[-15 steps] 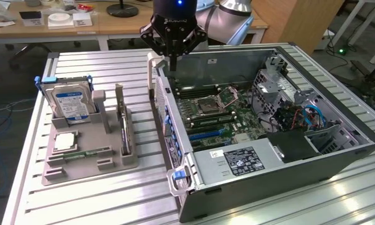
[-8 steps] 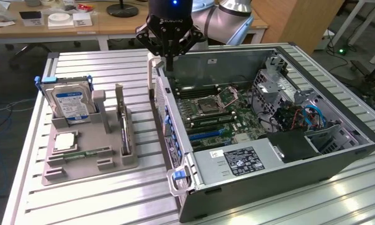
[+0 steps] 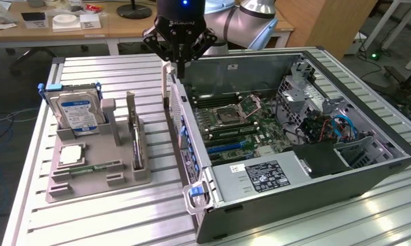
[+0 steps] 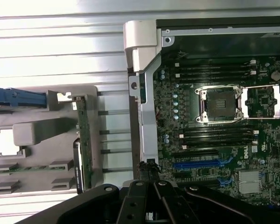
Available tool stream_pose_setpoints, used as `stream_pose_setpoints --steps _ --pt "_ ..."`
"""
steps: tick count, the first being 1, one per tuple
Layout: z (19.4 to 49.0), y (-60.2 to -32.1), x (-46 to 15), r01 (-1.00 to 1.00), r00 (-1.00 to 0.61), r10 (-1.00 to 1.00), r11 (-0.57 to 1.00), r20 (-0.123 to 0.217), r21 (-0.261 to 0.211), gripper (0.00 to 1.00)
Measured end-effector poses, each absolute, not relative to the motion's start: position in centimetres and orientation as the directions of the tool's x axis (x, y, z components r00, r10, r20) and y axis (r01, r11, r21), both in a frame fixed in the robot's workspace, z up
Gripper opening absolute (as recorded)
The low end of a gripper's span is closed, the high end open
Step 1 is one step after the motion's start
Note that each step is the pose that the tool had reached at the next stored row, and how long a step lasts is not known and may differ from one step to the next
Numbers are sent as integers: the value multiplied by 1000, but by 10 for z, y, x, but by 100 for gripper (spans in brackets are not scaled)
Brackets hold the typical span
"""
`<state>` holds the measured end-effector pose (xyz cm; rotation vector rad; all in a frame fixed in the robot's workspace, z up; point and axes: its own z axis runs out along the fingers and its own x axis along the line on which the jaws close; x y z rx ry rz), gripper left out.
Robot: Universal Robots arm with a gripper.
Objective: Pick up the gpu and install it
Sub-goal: 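Reach for the gpu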
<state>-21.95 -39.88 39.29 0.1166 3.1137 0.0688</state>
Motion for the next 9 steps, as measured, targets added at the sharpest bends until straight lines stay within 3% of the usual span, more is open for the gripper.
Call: stream_pose_setpoints --steps 9 --pt "393 -399 -230 74 -997 75 996 -23 45 11"
